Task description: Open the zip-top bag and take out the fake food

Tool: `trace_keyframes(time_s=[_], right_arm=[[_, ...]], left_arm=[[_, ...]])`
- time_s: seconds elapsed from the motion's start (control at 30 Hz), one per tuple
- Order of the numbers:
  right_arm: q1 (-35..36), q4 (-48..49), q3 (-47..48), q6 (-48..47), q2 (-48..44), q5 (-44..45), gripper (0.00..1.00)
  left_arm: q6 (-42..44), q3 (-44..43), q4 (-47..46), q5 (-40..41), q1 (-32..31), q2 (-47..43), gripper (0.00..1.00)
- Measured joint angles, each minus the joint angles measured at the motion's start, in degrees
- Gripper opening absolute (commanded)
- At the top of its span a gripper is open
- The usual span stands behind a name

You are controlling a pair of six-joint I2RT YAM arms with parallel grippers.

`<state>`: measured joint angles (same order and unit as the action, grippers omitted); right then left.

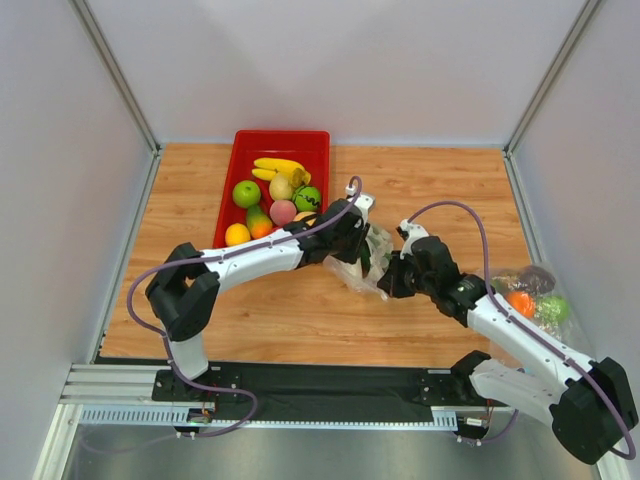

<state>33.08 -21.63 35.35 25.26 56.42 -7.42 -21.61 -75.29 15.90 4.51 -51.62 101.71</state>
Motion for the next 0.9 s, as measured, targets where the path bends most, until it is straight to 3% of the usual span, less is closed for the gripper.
trace_keyframes(time_s=[0.27,0.33,0.43,0.67,0.8,0.87,0.9], right_arm=[[0.55,0.85,-0.96,0.04,-0.02,-0.24,0.0],[0.55,1.14,-1.16,0.04,-0.11,-0.33,0.0],[0.57,1.33,-1.57,0.04,-0.31,-0.66,0.0],[0.66,1.55,-1.66,0.04,-0.33,-1.05,0.0],[0.66,2.23,-1.68,0.04,-0.33,-1.14,0.0],[0.66,2.58,-1.68,0.04,-0.35,-1.14,0.0],[0.68,2.62,-1.68,0.04,-0.35,-1.14,0.0]], left_arm=[[-1.16,-2.45,1.38,5.22,0.39,4.42,0.54],[-1.79,-2.45,1.38,5.46,0.55,5.46,0.66],[-2.97,-2.32,1.09,4.98,0.76,6.45,0.76],[-5.29,-2.34,-1.68,2.54,1.16,9.44,0.84],[-6.97,-2.34,-3.39,-0.07,2.08,11.69,0.83],[-7.56,-2.34,-4.35,-1.27,2.27,12.55,0.72],[-7.87,-2.34,-4.79,-1.68,2.36,12.87,0.59]])
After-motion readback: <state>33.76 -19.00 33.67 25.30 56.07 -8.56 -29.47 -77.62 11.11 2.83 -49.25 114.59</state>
